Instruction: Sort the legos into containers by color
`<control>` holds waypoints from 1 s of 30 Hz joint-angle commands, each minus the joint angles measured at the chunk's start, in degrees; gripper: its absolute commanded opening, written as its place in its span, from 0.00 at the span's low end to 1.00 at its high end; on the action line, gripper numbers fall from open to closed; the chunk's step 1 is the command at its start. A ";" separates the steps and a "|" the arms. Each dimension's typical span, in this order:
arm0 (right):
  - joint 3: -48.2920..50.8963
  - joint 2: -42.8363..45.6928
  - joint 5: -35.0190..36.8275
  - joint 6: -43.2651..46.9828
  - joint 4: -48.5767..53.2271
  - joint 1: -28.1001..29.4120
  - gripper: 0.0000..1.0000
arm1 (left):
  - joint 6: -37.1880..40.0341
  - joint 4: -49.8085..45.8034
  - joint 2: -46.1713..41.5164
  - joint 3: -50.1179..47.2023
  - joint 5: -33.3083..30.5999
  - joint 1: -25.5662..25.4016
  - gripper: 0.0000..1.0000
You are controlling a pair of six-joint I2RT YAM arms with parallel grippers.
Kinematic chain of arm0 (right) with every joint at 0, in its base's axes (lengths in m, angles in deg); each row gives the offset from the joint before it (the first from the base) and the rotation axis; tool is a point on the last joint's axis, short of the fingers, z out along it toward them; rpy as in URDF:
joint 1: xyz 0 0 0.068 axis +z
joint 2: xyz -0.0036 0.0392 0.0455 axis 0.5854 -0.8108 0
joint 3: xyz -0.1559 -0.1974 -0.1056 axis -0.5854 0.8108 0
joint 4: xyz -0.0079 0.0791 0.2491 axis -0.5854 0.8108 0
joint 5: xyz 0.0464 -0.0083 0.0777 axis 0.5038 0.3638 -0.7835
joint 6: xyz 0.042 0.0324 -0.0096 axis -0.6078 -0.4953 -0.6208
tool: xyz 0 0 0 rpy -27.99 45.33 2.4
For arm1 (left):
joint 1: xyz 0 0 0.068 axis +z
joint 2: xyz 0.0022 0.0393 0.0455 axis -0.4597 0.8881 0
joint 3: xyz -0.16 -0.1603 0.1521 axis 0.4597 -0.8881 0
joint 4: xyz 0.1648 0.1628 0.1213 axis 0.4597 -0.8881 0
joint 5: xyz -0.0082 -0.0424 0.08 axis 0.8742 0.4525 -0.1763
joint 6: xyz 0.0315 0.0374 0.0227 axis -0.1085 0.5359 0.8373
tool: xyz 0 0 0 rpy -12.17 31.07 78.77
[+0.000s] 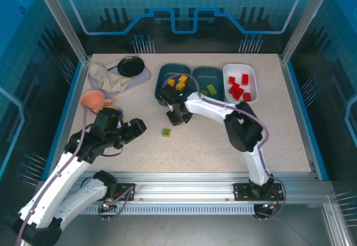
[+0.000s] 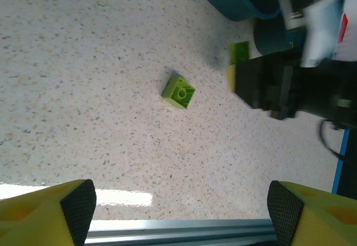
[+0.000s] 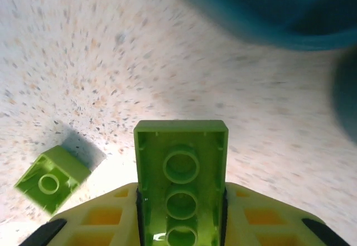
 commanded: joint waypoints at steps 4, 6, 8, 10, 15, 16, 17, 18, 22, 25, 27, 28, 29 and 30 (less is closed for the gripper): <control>1.62 5.49 -2.42 -5.28 -1.51 -12.12 0.29 | 3.50 10.87 10.89 6.60 4.52 -2.35 0.83; -0.92 2.74 -4.74 -6.35 -2.38 -15.56 0.29 | 3.68 13.00 14.95 8.70 5.36 -2.66 0.83; -4.75 -1.03 -6.25 -7.46 -2.61 -18.11 0.29 | 3.76 14.59 18.73 10.72 6.15 -2.71 0.83; -9.55 -5.46 -8.49 -8.39 -2.51 -20.54 0.29 | 4.20 15.97 22.68 13.22 7.19 -2.82 0.83; -25.89 -19.59 -12.21 -9.70 2.39 -24.03 0.30 | 4.63 19.53 31.85 18.69 8.75 -2.93 0.83; -29.12 -22.32 -12.52 -9.68 3.53 -24.40 0.30 | 4.69 20.01 33.38 19.84 8.96 -2.93 0.83; -32.56 -24.95 -12.65 -9.76 4.93 -24.76 0.31 | 4.69 20.47 35.06 21.08 9.16 -2.93 0.83; -35.46 -27.33 -13.04 -10.03 6.03 -25.17 0.32 | 4.61 20.55 36.70 22.33 9.08 -2.87 0.83; -45.26 -34.59 -15.20 -11.49 9.90 -26.34 0.42 | 4.60 20.86 40.65 26.33 9.29 -2.93 0.83; -48.98 -36.03 -16.19 -11.18 10.94 -26.25 0.55 | 5.34 19.88 41.77 28.54 9.11 -2.93 0.83; -48.69 -33.95 -15.86 -10.03 10.27 -25.82 0.62 | 5.98 18.81 41.69 29.32 8.75 -2.89 0.83; -48.27 -32.62 -15.52 -9.56 10.05 -25.60 0.63 | 6.18 18.42 41.40 29.35 8.65 -2.87 0.83; -47.46 -30.78 -15.17 -9.08 9.89 -25.33 0.64 | 6.36 17.87 41.15 29.39 8.35 -2.76 0.83; -46.28 -28.78 -14.36 -8.63 9.73 -24.90 0.65 | 6.43 17.24 40.60 29.14 7.93 -2.80 0.83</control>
